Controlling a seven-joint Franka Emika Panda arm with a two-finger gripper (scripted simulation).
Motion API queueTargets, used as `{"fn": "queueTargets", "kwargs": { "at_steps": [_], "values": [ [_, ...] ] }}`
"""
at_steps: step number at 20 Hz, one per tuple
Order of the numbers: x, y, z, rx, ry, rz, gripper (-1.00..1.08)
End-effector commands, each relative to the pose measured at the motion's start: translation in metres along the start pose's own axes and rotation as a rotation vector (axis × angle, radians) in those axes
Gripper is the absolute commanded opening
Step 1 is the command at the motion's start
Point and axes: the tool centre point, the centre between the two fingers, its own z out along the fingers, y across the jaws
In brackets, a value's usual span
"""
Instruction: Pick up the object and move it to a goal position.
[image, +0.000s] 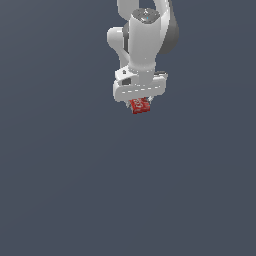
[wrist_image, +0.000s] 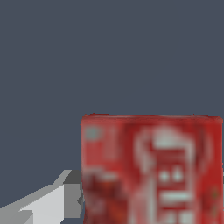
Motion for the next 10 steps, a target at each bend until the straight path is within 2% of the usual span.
{"fn": "queueTargets", "kwargs": {
  "at_steps": [1, 10],
  "values": [
    [-0.002, -0.005, -0.025, 0.000, -0.001, 0.000, -1.00],
    [-0.005, -0.019, -0.112, 0.001, -0.001, 0.000, -1.00]
  ]
}}
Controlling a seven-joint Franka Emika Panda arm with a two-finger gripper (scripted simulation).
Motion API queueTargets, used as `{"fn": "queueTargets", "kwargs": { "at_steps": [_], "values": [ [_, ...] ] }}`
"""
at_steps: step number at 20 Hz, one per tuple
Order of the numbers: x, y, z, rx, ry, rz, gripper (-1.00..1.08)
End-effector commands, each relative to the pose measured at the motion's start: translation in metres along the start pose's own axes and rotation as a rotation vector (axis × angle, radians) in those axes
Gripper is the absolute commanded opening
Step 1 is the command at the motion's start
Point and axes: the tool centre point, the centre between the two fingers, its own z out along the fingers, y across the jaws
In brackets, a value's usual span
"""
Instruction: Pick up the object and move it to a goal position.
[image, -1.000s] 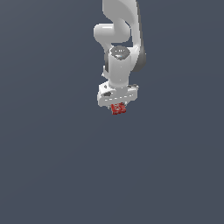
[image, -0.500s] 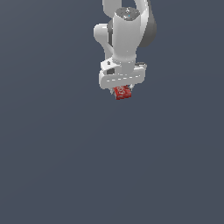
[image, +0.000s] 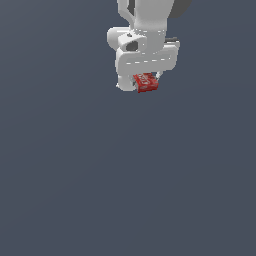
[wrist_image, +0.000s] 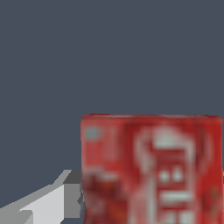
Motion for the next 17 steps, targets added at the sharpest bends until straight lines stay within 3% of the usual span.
{"fn": "queueTargets", "kwargs": {
  "at_steps": [1, 9, 17],
  "values": [
    [-0.001, -0.004, -0.022, 0.000, -0.001, 0.000, -1.00],
    [0.000, -0.011, -0.070, 0.000, -0.001, 0.001, -1.00],
    [0.001, -0.014, -0.085, 0.000, -0.001, 0.001, -1.00]
  ]
}}
